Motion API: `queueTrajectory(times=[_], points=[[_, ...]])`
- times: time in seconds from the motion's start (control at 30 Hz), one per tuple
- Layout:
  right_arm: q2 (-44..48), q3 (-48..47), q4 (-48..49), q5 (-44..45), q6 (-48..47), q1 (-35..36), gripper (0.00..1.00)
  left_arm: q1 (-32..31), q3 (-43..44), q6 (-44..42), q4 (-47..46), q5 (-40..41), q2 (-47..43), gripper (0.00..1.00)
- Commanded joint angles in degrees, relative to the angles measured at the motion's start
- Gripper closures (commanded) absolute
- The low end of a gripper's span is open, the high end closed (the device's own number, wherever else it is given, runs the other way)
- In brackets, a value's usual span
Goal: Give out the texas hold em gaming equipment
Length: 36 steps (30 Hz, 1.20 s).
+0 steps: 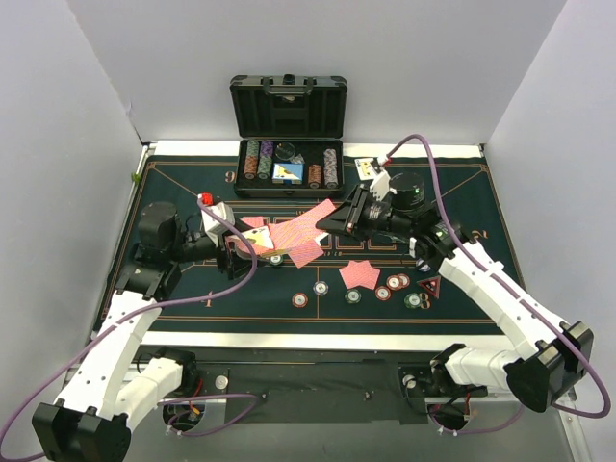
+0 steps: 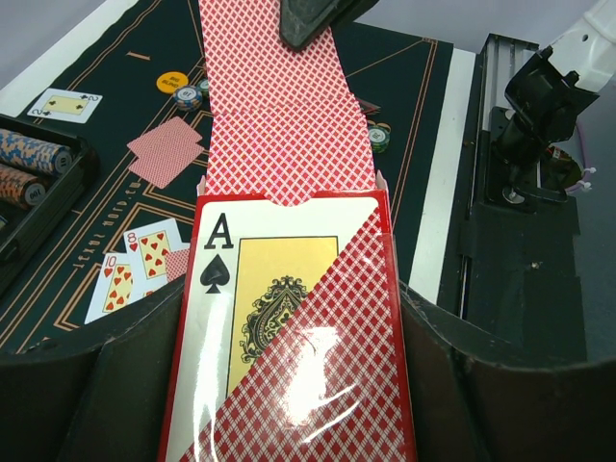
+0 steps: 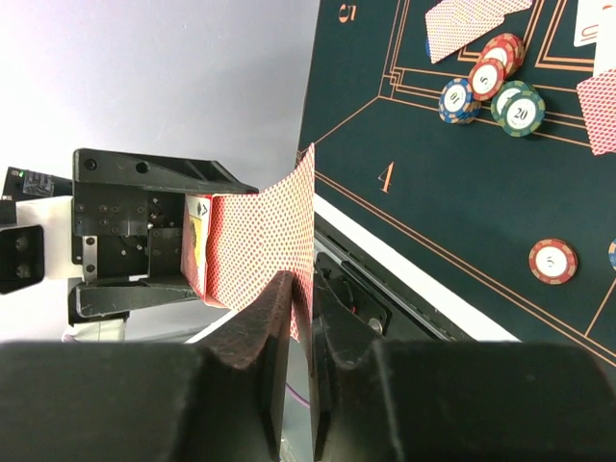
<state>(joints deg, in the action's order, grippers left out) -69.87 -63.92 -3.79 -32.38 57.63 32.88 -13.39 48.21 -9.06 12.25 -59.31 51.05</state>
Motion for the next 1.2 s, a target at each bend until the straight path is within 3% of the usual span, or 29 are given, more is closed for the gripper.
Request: queueTrajectory(times=[0.0,0.13,0.47,0.67,0.93,1.17], points=[[2.19,-2.26,0.45,-0.23,0.29,-1.42,0.95,0.2,0.05,0.97,-4.78,-1.86,-1.65,1.0],[2.72,-1.3,2.47,-1.1,2.05,-2.65,1.0,0.29,-0.31,0.97,-4.52,-1.86,-2.0,0.99],[1.32,1.51,5.54,-1.46,2.15,-5.29,1.0,0.73,-2.59,3.78,-6.89,-1.95,-3.85,0.99],[-9.22,5.82,12.13,0.65,0.48,-4.06,1.0,0.82,-4.95,8.44,-10.93,-1.95,-5.25,1.0],[-30.3,3.11,17.05,4.34,-3.22,-1.07,1.0,2.4,-8.04,10.38,-12.95,-1.07,-8.42,1.0],[-38.15,0.91,16.9,7.24,-5.85,-0.63,1.0,6.09,-8.22,10.64,-12.34,-2.3,-8.95,1.0]])
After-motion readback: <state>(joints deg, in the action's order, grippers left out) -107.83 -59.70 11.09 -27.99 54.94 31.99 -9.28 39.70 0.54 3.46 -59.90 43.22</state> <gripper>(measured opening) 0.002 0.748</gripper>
